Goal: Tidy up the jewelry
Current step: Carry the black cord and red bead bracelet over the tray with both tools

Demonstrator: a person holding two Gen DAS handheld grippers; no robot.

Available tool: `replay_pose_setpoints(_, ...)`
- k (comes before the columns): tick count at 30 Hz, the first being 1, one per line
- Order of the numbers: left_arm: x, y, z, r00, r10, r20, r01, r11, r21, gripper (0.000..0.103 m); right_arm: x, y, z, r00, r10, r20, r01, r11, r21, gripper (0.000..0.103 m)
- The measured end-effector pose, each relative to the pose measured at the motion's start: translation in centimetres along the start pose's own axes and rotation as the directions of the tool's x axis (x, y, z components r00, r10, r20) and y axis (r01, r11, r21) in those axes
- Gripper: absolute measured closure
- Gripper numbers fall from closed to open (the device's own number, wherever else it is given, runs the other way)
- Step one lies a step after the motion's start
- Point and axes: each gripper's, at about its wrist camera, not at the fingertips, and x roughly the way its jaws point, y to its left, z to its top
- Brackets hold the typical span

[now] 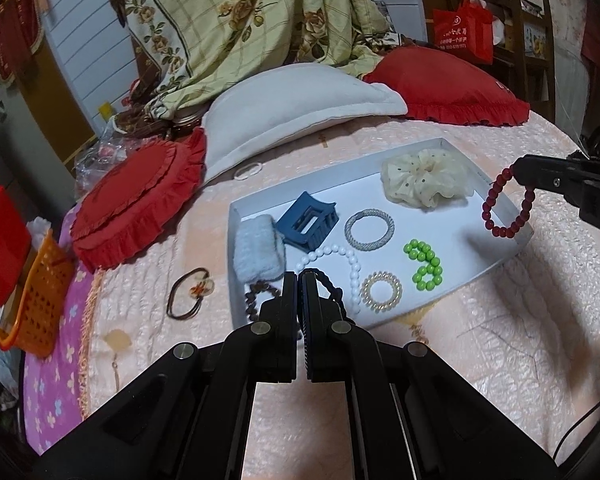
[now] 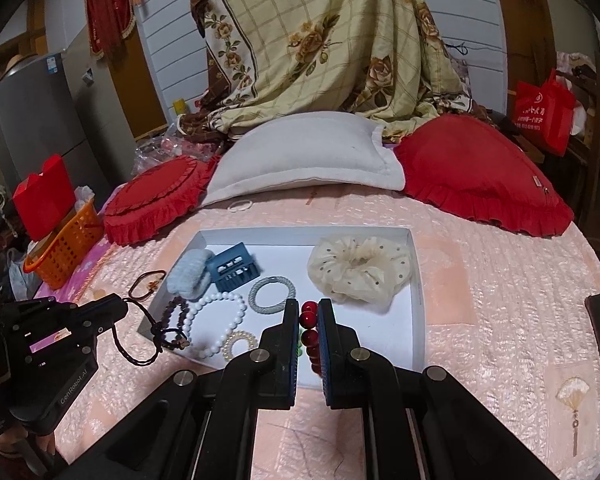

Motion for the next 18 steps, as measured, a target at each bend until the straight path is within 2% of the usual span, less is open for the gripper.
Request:
replay_pose_setpoints(13, 1.4, -1.5, 1.6, 0.998, -0.062, -0.025, 0.062, 0.998, 0.004, 0.102, 0.9, -2.6, -0.1, 1.000, -0.011, -0.008, 0.011, 0.999, 0.042, 0.094)
replay_pose_setpoints(18, 1.2, -1.2, 2.6, 0.992, -0.125, -0.029, 0.124, 0.992, -0.017, 0.102, 0.6, -3.0, 0.0, 1.000, -0.009, 0.000, 0.009, 0.999, 0.046, 0.094)
